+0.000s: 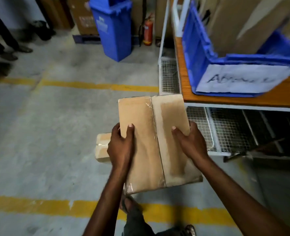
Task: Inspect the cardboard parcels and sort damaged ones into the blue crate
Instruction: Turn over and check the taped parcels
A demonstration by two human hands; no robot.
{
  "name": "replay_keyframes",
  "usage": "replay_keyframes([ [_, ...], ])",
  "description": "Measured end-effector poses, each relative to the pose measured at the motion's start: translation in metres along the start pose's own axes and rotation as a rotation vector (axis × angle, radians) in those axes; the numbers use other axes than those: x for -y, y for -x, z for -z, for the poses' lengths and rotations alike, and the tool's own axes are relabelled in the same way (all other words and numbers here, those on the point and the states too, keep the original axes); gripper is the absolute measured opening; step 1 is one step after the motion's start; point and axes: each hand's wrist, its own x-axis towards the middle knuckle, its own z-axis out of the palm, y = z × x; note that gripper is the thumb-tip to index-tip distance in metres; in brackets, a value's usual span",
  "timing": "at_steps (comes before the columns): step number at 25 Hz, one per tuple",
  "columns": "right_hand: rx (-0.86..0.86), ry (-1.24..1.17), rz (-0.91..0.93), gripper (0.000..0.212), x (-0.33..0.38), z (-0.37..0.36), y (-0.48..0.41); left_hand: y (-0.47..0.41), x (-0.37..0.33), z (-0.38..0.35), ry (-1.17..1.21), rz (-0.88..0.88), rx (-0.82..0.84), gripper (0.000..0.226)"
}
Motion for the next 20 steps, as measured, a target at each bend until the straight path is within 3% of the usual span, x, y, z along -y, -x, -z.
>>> replay_keyframes([
  [3, -0.117, -0.06, -0.016, 0.076, -0.054, 0.093, 0.032, 0.079, -0.029, -0.05, 0.001, -0.12, 0.062, 0.042],
  [7, -0.323, -0.148, -0.046, 0.058, -0.099, 0.207, 0.05, 0.165, -0.081, -0.117, 0.044, -0.231, 0.186, 0.041],
  [10, -0.399, -0.21, -0.08, 0.057, -0.123, 0.276, 0.053, 0.206, -0.113, -0.161, 0.073, -0.303, 0.286, 0.04],
  [16, -0.527, -0.221, -0.031, 0.049, -0.16, 0.366, 0.037, 0.245, -0.16, -0.241, 0.148, -0.393, 0.435, 0.028],
  [20, -0.632, -0.225, -0.068, 0.044, -0.174, 0.401, 0.017, 0.255, -0.185, -0.291, 0.194, -0.416, 0.505, 0.04],
])
